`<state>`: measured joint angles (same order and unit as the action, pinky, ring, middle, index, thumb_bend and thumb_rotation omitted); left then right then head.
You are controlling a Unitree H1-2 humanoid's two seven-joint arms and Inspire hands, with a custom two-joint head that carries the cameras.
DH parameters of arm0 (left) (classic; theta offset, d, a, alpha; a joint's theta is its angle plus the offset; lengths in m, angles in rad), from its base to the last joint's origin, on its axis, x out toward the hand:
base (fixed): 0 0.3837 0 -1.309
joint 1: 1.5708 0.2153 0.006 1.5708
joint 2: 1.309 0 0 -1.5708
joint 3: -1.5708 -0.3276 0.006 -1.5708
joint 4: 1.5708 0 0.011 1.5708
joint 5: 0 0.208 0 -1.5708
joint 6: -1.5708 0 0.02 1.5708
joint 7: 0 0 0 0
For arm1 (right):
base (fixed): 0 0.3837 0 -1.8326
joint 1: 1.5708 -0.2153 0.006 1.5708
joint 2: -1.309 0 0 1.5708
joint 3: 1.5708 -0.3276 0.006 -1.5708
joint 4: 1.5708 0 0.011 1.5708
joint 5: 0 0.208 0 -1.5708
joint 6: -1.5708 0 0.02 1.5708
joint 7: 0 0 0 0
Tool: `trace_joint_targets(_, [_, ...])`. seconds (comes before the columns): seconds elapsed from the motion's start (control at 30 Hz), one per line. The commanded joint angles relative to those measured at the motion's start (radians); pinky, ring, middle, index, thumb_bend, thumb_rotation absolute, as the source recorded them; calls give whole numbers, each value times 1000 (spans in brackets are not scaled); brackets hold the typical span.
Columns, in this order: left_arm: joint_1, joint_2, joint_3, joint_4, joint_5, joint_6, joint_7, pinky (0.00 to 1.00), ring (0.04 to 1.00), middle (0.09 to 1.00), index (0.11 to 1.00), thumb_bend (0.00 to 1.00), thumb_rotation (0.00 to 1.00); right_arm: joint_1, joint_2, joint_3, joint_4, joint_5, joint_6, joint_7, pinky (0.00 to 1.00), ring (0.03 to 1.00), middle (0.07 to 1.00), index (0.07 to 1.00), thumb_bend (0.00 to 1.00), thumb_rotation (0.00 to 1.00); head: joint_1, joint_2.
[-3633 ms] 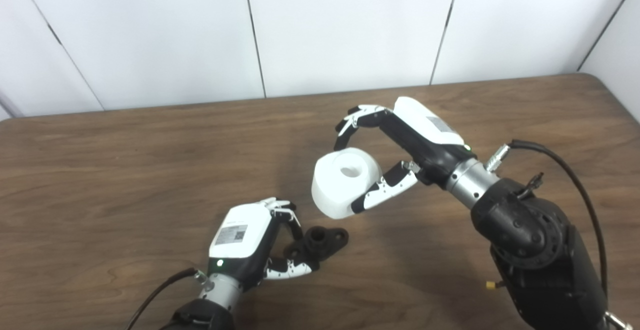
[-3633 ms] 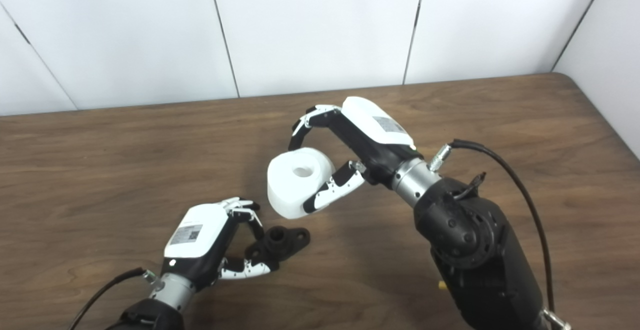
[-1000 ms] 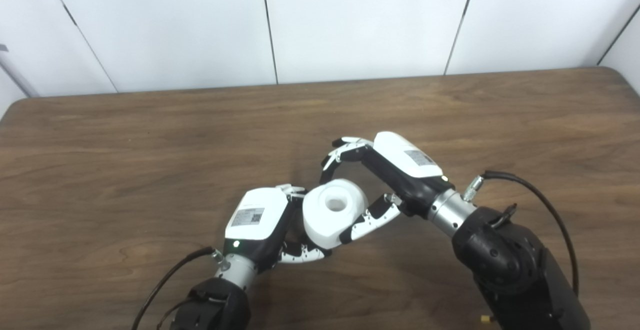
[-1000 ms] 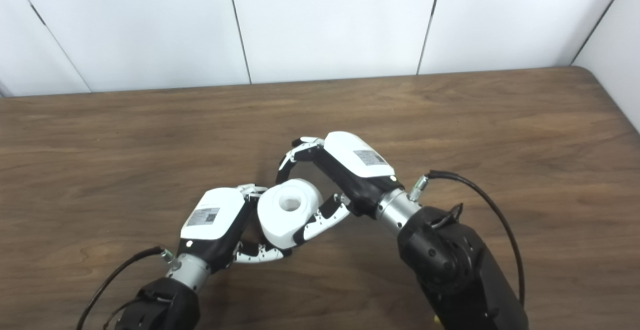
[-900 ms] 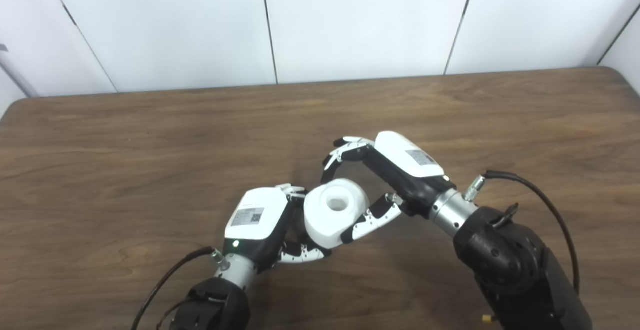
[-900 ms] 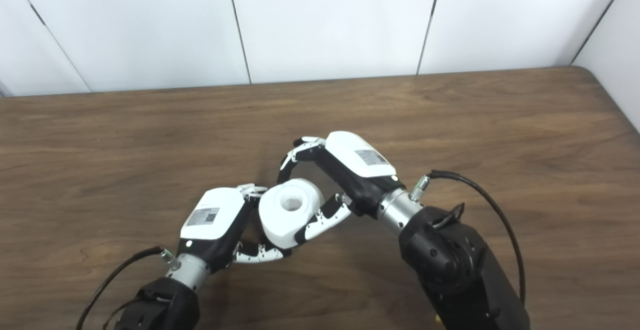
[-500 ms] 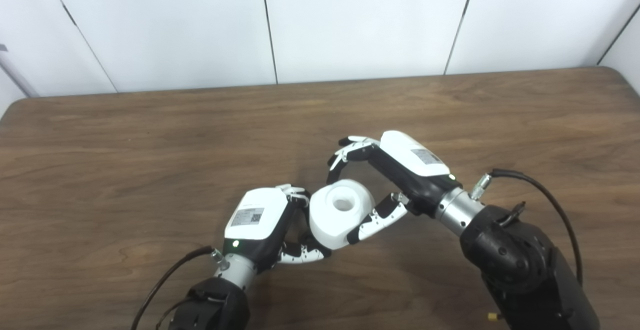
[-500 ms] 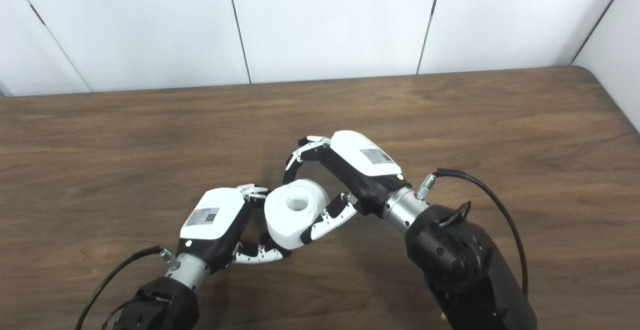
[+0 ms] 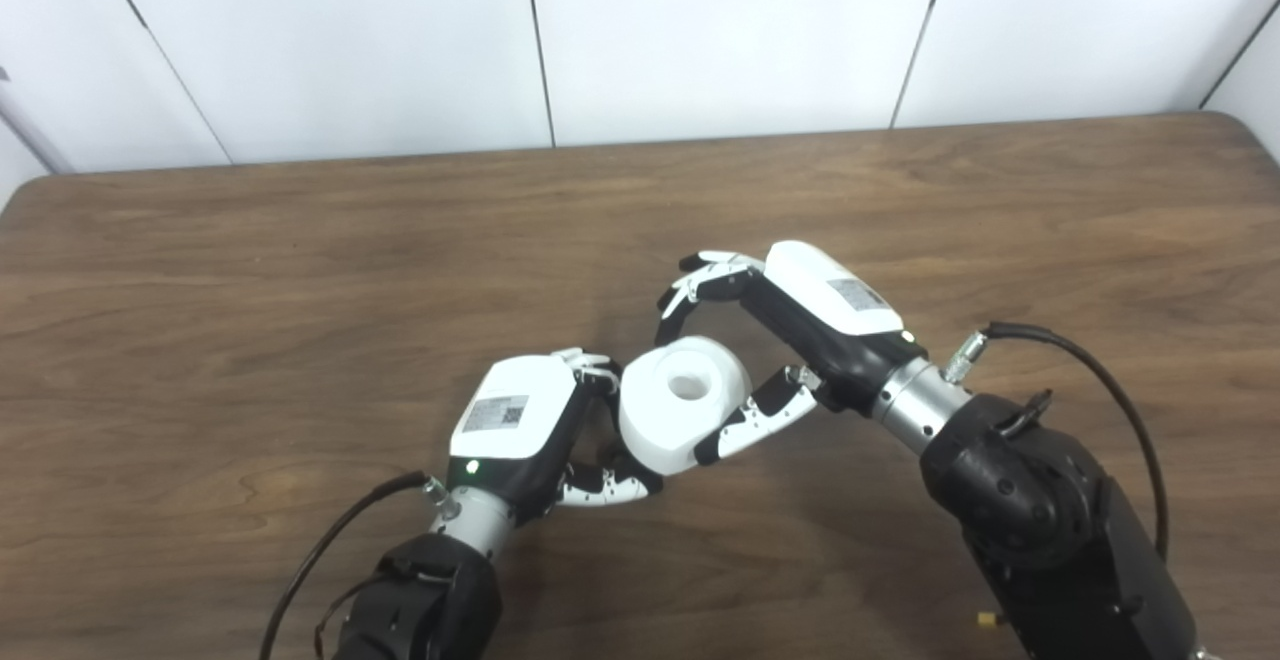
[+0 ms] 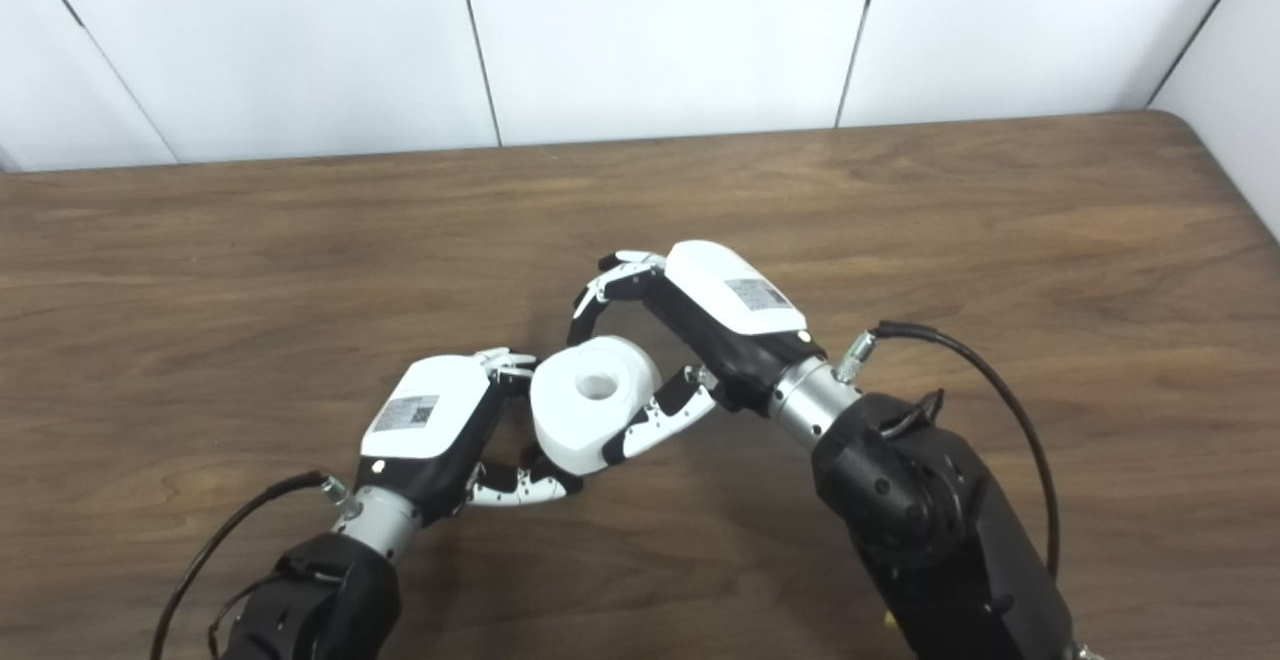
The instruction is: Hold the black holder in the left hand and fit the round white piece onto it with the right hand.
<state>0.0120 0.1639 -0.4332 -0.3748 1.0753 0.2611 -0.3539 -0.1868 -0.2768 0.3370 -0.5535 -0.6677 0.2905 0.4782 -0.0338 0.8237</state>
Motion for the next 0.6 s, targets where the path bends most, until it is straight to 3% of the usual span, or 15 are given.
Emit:
trace_joint_targets(0.0, [18, -1, -18, 25, -13, 5, -55, 821, 863, 809, 489, 518, 60, 11, -15, 3, 13, -2, -27, 1, 807, 881, 735, 481, 525, 135, 0, 1])
trace_joint_targets(0.57, [19, -2, -20, 13, -12, 8, -65, 818, 862, 808, 489, 518, 60, 19, -10, 10, 45, 2, -68, -26, 804, 889, 744, 482, 525, 135, 2, 11])
